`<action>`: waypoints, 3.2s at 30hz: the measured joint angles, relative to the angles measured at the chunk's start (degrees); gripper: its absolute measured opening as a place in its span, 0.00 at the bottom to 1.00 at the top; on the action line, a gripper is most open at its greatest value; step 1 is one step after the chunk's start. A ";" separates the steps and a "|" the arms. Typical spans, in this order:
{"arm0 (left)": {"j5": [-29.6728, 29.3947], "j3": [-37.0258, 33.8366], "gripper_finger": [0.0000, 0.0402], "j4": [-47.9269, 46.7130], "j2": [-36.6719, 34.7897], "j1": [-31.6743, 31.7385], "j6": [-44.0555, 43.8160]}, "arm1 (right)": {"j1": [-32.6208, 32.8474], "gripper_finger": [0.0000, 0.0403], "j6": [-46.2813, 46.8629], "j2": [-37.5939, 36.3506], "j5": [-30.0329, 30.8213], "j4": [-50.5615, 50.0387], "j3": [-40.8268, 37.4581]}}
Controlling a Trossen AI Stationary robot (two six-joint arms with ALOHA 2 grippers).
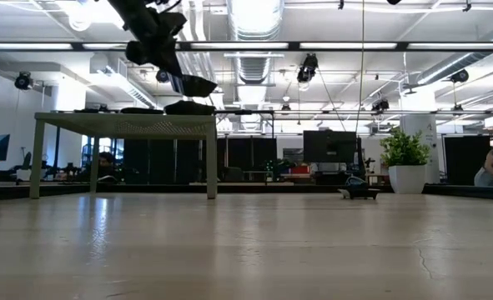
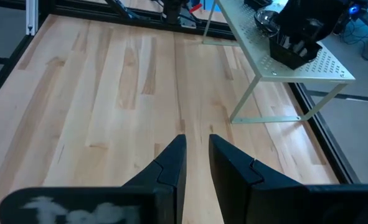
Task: Pick & Place Mini shaped plates
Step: Stack the black wave square shaped plate on top of the wave square shaped plate on the shelf, then stack the black leaf shaped plate on top of the leaf shaped plate on the shelf
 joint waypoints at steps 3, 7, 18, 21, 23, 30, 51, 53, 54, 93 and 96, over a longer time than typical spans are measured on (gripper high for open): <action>0.55 0.00 0.00 0.02 0.87 0.36 0.12 | 0.00 0.16 0.00 0.00 0.00 0.00 -0.02; 0.38 0.00 0.00 0.06 1.87 0.47 0.12 | 0.00 0.16 0.00 0.02 0.00 -0.02 -0.02; 0.38 0.00 0.00 0.06 2.17 0.43 -0.30 | 0.00 0.16 0.00 0.02 -0.02 -0.20 -0.02; 0.38 -0.08 0.01 -0.08 2.17 0.44 -1.11 | 0.00 0.16 0.00 0.02 -0.02 -0.23 -0.02; 0.38 -0.09 0.02 -0.11 2.17 0.45 -1.54 | 0.00 0.16 0.00 0.02 -0.02 -0.28 -0.02; 0.35 -0.09 0.11 -0.28 2.17 0.45 -1.89 | 0.00 0.16 0.02 0.02 -0.02 -0.33 -0.02; -9.46 11.05 0.14 -3.55 1.09 -4.27 1.30 | 0.00 0.16 5.01 0.02 -0.06 -5.03 0.35; -9.69 11.98 0.14 -3.41 0.92 -8.30 2.38 | 0.00 0.16 5.70 0.02 -0.21 -7.29 0.35; -10.19 12.25 0.14 -3.39 0.86 -10.59 2.89 | 0.00 0.16 6.28 0.02 -0.44 -8.54 0.35; -40.02 7.50 0.14 6.16 12.71 -60.51 -10.37 | 16.94 0.16 3.67 17.28 -36.69 2.75 -15.85; -39.99 7.50 0.14 6.18 12.75 -60.51 -10.35 | 16.88 0.16 3.46 20.09 -38.89 6.45 -15.85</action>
